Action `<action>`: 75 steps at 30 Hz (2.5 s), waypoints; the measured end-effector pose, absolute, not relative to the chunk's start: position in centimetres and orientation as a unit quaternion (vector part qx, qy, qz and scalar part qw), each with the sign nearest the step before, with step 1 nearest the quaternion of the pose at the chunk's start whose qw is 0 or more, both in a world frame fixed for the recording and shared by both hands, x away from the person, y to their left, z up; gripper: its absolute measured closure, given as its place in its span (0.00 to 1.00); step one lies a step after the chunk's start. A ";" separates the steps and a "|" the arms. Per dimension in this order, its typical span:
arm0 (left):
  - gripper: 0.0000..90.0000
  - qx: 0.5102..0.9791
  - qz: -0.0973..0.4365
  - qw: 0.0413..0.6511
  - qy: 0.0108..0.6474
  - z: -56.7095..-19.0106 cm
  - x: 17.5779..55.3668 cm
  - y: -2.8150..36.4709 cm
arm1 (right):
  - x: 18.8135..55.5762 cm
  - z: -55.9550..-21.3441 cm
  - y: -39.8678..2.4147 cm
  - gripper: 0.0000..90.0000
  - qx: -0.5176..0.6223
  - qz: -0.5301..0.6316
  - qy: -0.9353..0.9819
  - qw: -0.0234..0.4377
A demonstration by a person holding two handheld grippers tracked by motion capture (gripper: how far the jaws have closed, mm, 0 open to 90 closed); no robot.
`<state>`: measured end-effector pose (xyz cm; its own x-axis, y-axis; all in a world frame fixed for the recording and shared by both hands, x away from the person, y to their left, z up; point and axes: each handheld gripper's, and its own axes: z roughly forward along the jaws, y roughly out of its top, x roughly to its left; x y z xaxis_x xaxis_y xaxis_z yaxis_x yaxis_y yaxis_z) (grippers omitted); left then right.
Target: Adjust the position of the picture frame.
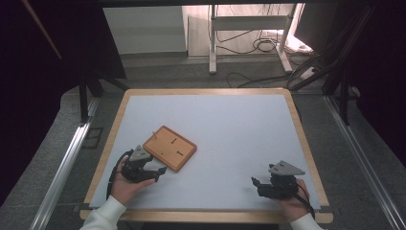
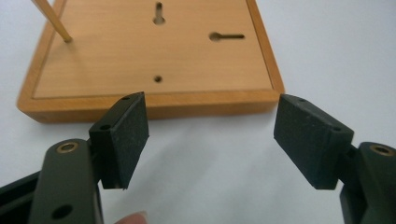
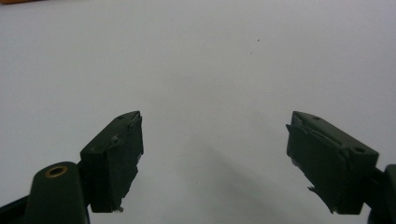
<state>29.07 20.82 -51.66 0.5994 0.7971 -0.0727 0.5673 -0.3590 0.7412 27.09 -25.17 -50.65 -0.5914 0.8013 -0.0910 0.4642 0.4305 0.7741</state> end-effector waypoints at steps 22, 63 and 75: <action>0.32 0.796 0.162 0.373 0.448 -50.5 34.6 23.1 | 26.7 -51.0 -25.4 0.21 0.393 0.360 0.813 0.235; 0.93 0.772 0.181 0.388 0.470 -53.0 40.2 23.4 | 26.8 -51.4 -25.3 0.21 0.390 0.348 0.819 0.235; 0.93 0.779 0.176 0.383 0.465 -52.0 39.5 23.3 | 26.8 -51.3 -25.5 0.21 0.391 0.351 0.816 0.239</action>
<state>39.54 23.31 -52.00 0.5064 0.8583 -0.0829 0.5889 -0.2740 0.7604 26.78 -25.47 -51.29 -0.5790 0.8070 -0.1161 0.4714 0.4476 0.7599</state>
